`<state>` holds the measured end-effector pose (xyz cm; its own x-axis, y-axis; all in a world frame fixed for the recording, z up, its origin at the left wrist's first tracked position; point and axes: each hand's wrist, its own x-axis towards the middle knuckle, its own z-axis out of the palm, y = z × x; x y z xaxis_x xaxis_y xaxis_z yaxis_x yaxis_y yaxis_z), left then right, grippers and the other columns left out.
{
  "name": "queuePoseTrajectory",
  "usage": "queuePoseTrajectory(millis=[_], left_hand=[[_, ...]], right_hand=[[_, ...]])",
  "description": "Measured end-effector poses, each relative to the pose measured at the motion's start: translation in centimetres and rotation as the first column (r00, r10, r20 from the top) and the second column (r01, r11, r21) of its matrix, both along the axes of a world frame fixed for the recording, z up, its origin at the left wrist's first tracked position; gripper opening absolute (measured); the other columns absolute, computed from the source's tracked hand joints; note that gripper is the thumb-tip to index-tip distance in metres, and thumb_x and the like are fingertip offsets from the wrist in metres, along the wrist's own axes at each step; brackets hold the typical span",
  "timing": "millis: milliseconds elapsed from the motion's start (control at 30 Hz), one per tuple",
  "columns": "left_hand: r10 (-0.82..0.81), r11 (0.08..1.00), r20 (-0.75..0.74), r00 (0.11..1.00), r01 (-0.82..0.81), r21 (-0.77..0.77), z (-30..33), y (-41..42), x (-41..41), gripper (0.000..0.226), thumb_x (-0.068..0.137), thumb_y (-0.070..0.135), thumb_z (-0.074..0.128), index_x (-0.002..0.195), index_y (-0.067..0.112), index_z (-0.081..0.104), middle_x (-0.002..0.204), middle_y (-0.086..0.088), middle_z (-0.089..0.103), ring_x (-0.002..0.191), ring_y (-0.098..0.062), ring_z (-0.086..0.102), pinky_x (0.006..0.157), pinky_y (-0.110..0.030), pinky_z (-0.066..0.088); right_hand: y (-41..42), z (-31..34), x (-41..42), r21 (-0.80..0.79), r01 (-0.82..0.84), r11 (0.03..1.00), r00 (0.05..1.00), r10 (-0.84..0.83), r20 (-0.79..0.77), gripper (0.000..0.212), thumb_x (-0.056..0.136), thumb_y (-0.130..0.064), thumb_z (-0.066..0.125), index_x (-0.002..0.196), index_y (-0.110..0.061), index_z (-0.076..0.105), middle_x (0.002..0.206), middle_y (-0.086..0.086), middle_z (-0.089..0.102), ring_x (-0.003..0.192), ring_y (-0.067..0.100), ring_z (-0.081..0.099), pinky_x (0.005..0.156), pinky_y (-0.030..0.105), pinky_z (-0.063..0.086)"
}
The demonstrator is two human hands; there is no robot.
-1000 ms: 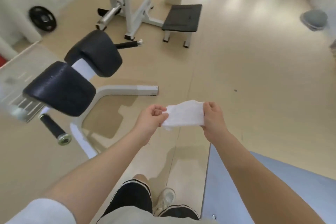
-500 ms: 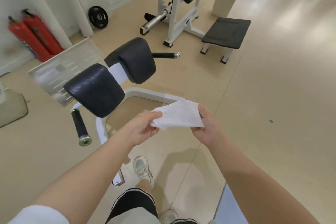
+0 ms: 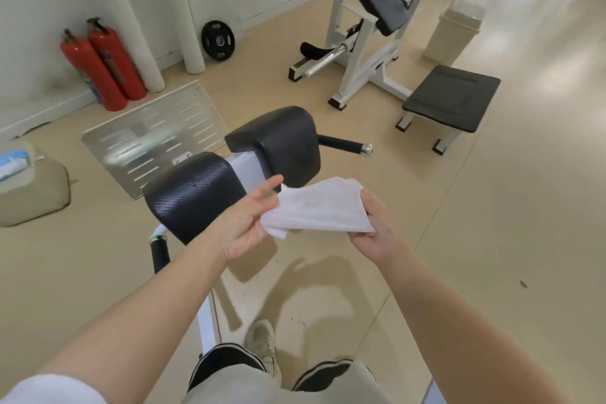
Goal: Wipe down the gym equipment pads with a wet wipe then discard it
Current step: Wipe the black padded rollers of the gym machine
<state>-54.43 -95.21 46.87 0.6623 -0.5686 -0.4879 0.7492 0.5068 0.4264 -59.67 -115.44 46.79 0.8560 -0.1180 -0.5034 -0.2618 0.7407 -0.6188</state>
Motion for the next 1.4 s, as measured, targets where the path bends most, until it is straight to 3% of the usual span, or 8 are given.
queuePoseTrajectory(millis=[100,267,433,600,767,933,1267,1400], left_hand=[[0.157,0.964,0.093,0.983,-0.173,0.200,-0.5,0.0,1.1,0.023,0.088,-0.001,0.050,0.103,0.012,0.061,0.100,-0.010,0.064,0.081,-0.018,0.065,0.071,-0.027,0.057],[-0.078,0.503,0.485,0.871,-0.385,0.774,-0.5,-2.3,2.6,0.036,0.089,0.002,0.051,0.123,0.015,0.051,0.106,0.003,0.055,0.094,-0.013,0.052,0.081,-0.023,0.044],[0.211,0.743,0.365,0.907,-0.391,0.544,-0.4,-5.1,2.6,0.024,0.097,0.021,0.043,0.120,0.021,0.050,0.117,-0.005,0.059,0.109,-0.015,0.056,0.095,-0.025,0.044],[0.497,0.710,0.158,0.853,-0.505,0.491,0.2,-5.1,3.6,0.031,0.094,0.018,0.051,0.124,0.011,0.048,0.115,-0.015,0.060,0.097,-0.021,0.063,0.077,-0.025,0.049],[0.557,0.669,0.205,0.805,-0.581,0.464,0.2,-5.1,4.0,0.051,0.089,-0.006,0.051,0.134,0.014,0.039,0.110,-0.009,0.063,0.086,-0.020,0.063,0.078,-0.033,0.050],[0.316,0.641,0.381,0.869,-0.491,0.590,1.0,-5.0,3.8,0.062,0.085,-0.006,0.055,0.137,0.022,0.036,0.122,-0.004,0.061,0.105,-0.020,0.063,0.092,-0.039,0.049],[0.290,0.801,-0.003,0.957,-0.242,0.547,0.0,-0.6,0.7,0.022,0.092,0.022,0.053,0.104,0.007,0.063,0.082,-0.002,0.069,0.066,-0.009,0.064,0.054,-0.019,0.050],[0.319,0.788,0.099,0.943,-0.322,0.525,0.0,2.6,0.7,0.013,0.090,0.011,0.054,0.099,0.007,0.063,0.084,-0.004,0.067,0.067,-0.012,0.063,0.057,-0.019,0.052]], right_hand=[[0.3,-0.7,2.3,-0.351,-0.098,0.931,0.987,0.046,-0.155,0.020,0.099,-0.023,0.039,0.091,-0.020,0.057,0.086,0.000,0.064,0.071,0.014,0.062,0.047,0.023,0.049],[2.9,-0.5,6.3,-0.913,-0.166,0.374,0.974,0.206,-0.093,0.011,0.094,-0.026,0.047,0.086,-0.021,0.053,0.081,-0.001,0.060,0.076,0.022,0.057,0.065,0.035,0.046],[6.7,0.7,7.7,-0.979,-0.168,-0.117,0.838,0.506,-0.205,0.022,0.098,-0.025,0.038,0.110,-0.017,0.053,0.098,0.002,0.063,0.089,0.023,0.059,0.076,0.036,0.046],[5.6,-0.2,7.9,-0.911,0.050,-0.409,0.535,0.782,-0.321,0.041,0.097,-0.032,0.034,0.138,-0.025,0.039,0.150,-0.012,0.028,0.100,0.021,0.061,0.072,0.035,0.051],[1.3,0.1,9.4,-0.994,0.112,-0.010,0.634,0.771,0.064,0.042,0.087,-0.040,0.041,0.114,-0.013,0.058,0.130,-0.003,0.050,0.091,0.012,0.059,0.071,0.031,0.052],[0.3,-0.1,14.6,-0.570,-0.749,0.339,0.519,0.834,-0.186,0.039,0.090,-0.025,0.058,0.124,-0.005,0.052,0.115,0.009,0.064,0.104,0.025,0.061,0.091,0.040,0.049],[4.6,1.1,14.5,-0.787,-0.611,0.083,0.319,0.936,-0.148,0.015,0.094,-0.016,0.052,0.108,-0.010,0.055,0.095,0.016,0.067,0.078,0.017,0.068,0.078,0.038,0.054],[6.2,1.3,14.9,-0.678,-0.707,0.202,0.320,0.946,-0.052,0.017,0.096,-0.008,0.047,0.108,-0.012,0.057,0.096,0.015,0.066,0.087,0.025,0.065,0.081,0.038,0.054]])
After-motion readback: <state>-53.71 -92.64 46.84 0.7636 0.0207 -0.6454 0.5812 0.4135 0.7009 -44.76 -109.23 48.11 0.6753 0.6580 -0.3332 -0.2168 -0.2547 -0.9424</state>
